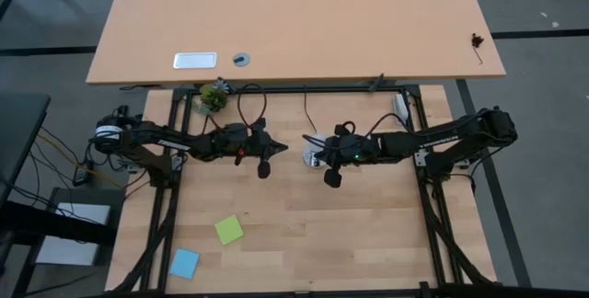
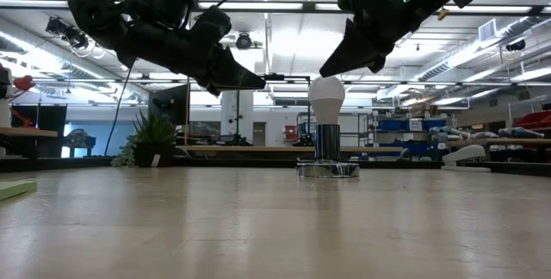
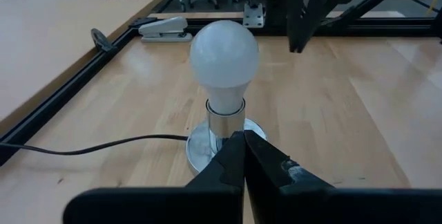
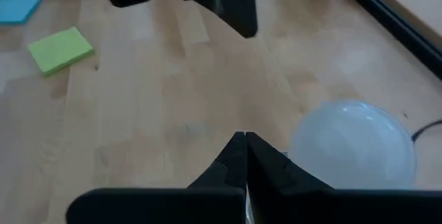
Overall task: Screw lightbulb
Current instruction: Remove the lightbulb from the lamp
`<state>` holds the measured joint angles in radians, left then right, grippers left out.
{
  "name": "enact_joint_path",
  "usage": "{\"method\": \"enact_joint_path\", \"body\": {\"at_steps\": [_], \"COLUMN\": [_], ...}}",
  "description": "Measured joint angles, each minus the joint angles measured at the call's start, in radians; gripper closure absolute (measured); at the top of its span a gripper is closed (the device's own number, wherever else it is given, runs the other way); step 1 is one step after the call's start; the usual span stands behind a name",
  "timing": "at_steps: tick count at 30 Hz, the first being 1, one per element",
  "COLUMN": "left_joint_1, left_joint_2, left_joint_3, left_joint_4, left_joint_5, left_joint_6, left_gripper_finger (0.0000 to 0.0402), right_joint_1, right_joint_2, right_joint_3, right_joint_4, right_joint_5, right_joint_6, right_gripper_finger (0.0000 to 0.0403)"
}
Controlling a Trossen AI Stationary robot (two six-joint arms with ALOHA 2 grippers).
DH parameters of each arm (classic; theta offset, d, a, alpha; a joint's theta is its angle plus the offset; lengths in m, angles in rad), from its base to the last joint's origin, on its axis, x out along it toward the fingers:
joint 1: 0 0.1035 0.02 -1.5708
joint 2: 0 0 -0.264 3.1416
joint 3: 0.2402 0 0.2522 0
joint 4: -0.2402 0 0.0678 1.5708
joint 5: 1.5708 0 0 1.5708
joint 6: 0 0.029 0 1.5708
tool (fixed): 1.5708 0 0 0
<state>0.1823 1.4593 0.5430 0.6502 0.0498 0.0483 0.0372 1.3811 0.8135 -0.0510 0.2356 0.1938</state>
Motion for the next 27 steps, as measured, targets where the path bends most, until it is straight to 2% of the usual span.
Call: {"method": "enact_joint_path", "body": {"at_steps": [11,22,27], "left_joint_1": [0.0,0.0,0.0], "left_joint_2": [0.0,0.021,0.021], "left_joint_3": [0.0,0.0,0.0], "left_joint_4": [0.001,-0.005,-0.024], "left_joint_5": [0.001,-0.035,-0.036], "left_joint_6": [0.0,-0.01,-0.018], "left_gripper_finger": [0.039,0.039,0.039], "right_joint_1": [-0.001,-0.002,-0.007], "right_joint_2": [0.0,0.0,0.0], "right_joint_3": [0.0,0.0,0.0], "right_joint_4": [-0.101,-0.152,-0.23], "right_joint_5": [0.021,0.035,0.056], "right_joint_6": [0.127,0.145,0.155], "right_gripper_finger": [0.0393,0.0393,0.0393]}}
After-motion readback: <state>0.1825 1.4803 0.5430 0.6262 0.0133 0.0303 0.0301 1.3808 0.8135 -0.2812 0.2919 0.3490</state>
